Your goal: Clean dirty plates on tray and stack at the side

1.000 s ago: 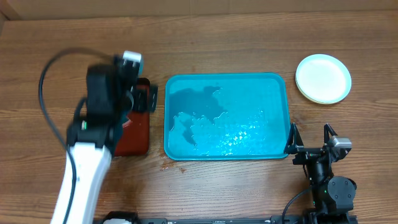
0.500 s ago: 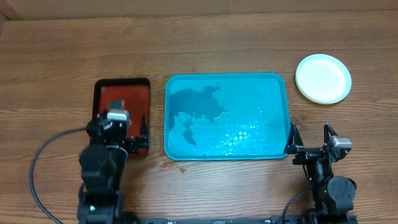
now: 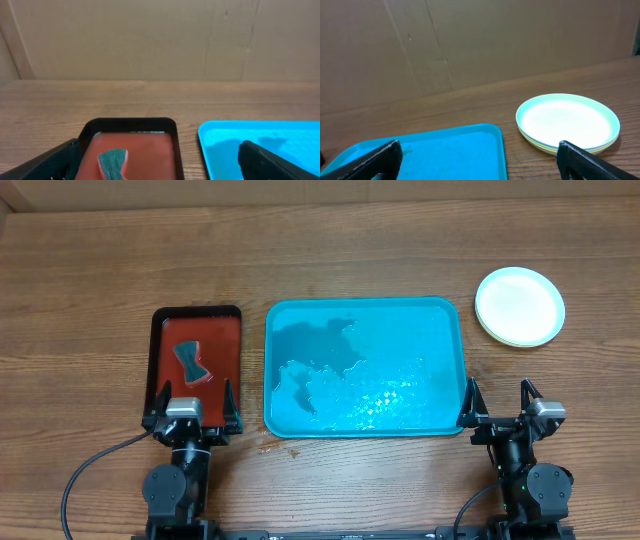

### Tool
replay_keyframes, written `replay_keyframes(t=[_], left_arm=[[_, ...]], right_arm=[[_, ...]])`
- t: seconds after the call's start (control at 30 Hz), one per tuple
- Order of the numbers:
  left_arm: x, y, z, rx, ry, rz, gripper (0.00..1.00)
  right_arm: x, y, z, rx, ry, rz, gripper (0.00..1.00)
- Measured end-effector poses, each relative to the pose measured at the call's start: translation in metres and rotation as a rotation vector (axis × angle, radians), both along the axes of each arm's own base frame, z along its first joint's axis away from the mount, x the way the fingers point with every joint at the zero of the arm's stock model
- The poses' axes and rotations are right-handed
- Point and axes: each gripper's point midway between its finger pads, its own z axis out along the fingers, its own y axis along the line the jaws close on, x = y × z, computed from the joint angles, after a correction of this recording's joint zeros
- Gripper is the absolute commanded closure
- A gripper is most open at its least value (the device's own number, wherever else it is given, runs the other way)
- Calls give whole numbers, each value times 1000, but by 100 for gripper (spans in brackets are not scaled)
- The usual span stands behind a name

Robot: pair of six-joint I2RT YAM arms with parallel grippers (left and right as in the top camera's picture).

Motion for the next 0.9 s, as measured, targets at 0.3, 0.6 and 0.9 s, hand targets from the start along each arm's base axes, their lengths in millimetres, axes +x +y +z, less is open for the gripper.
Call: replay_keyframes(t=[0.3, 0.6, 0.9], left_arm=[[-9, 5, -10, -41, 12, 31, 0], [-10, 5, -20, -41, 53, 32, 0], [-10, 5, -20, -35, 53, 31, 0]], right_arm=[[0, 0, 0, 0, 0, -1, 0], [0, 0, 0, 0, 0, 0, 0], [0, 0, 0, 0, 0, 0, 0]])
